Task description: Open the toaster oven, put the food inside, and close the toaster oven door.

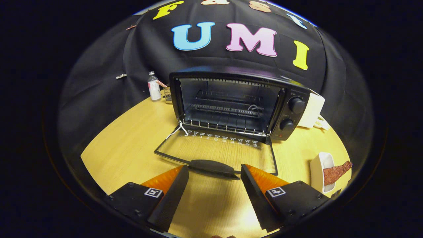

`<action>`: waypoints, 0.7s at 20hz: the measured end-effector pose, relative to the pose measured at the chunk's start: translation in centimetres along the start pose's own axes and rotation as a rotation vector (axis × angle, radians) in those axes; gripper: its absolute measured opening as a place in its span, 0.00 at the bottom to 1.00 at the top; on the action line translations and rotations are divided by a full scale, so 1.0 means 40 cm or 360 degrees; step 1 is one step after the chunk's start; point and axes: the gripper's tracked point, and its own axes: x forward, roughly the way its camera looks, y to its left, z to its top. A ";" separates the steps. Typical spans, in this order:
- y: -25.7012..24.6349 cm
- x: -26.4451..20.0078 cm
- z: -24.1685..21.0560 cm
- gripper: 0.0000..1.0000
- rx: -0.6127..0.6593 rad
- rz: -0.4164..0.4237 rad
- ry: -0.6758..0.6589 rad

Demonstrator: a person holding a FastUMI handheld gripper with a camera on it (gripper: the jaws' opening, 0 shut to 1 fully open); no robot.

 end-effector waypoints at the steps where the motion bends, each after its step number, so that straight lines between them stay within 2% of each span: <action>1: -0.012 -0.016 0.015 0.98 -0.0002 0.0003 -0.0017; 6: -0.141 -0.113 0.129 0.98 -0.0048 -0.0026 -0.0161; 10: -0.282 -0.179 0.230 0.98 -0.0007 -0.0108 -0.0282; 14: -0.423 -0.212 0.283 0.98 0.0032 -0.0124 -0.0326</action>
